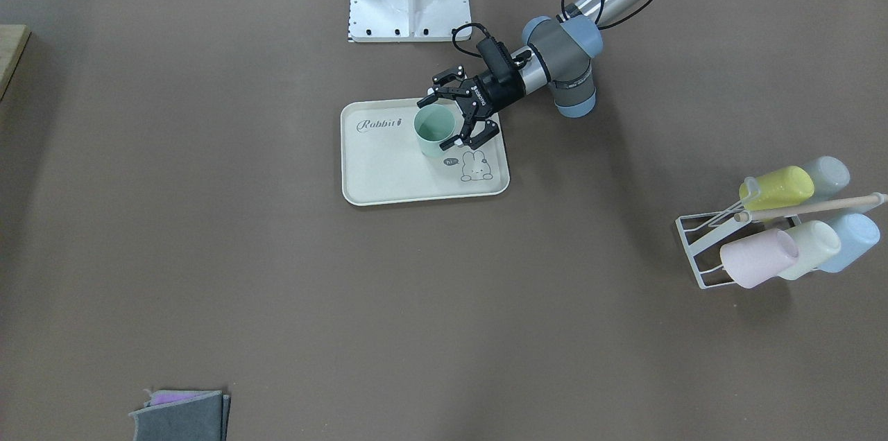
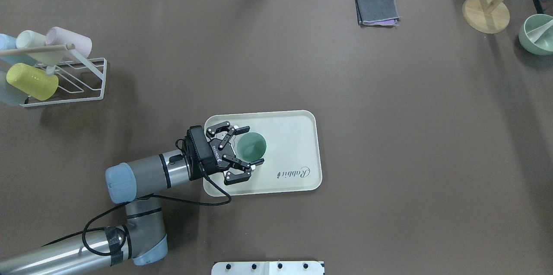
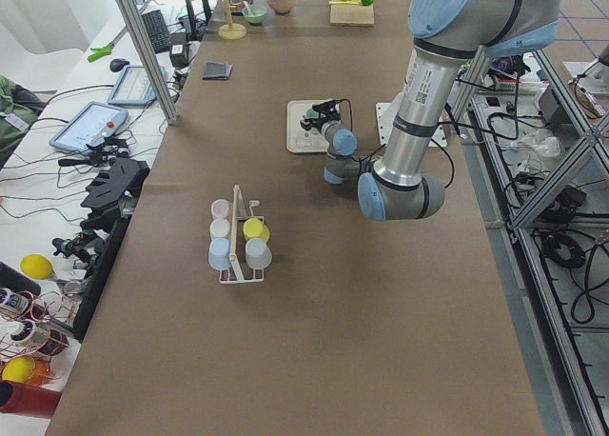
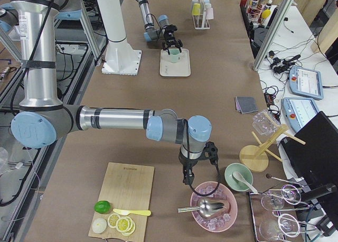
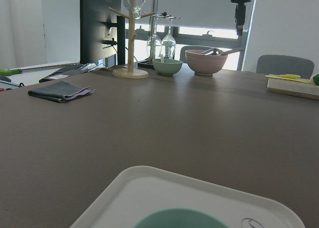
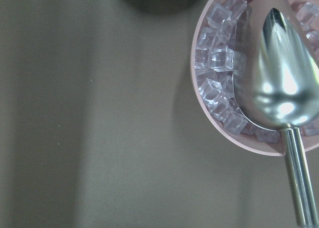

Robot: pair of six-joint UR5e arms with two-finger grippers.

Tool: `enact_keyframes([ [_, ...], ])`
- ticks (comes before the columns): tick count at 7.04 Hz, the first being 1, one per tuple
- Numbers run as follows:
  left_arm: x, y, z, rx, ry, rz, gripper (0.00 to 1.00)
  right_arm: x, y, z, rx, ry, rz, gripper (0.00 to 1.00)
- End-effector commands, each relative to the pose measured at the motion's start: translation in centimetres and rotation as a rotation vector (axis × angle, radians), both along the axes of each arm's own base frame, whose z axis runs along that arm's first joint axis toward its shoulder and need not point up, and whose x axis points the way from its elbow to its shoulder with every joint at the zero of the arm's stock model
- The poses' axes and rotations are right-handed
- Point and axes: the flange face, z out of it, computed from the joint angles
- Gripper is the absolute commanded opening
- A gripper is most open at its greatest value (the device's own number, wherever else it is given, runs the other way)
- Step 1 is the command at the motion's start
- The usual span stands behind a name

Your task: Pick up and place green cup on tray

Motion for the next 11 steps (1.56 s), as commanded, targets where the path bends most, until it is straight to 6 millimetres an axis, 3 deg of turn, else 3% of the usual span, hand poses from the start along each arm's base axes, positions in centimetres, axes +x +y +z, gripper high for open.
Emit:
enact_keyframes([
  [1,-0.2,0.1,-0.5,0.004,0.009,-0.001,0.99,0.0,-0.1,-0.2,0.003,0.0,0.0,1.0],
  [3,-0.1,-0.2,-3.4,-0.017,-0.056,-0.006,0.99,-0.1,-0.2,-0.6,0.01,-0.003,0.0,1.0],
  [5,-0.7,-2.7,-6.9,-0.073,-0.205,-0.045,0.99,-0.1,-0.2,-0.6,0.012,-0.006,-0.001,1.0],
  [8,-1.3,-8.2,-11.3,-0.175,-0.423,-0.12,0.99,-0.1,-0.4,-0.5,0.031,-0.006,-0.001,1.0],
  [10,-1.8,-12.9,-12.1,-0.29,-0.653,-0.178,0.99,-0.1,-0.4,-0.5,0.031,-0.007,0.0,1.0],
  [11,-3.1,-15.3,-11.9,-0.364,-0.785,-0.21,0.99,-0.1,-0.4,-0.5,0.03,-0.007,0.0,1.0],
])
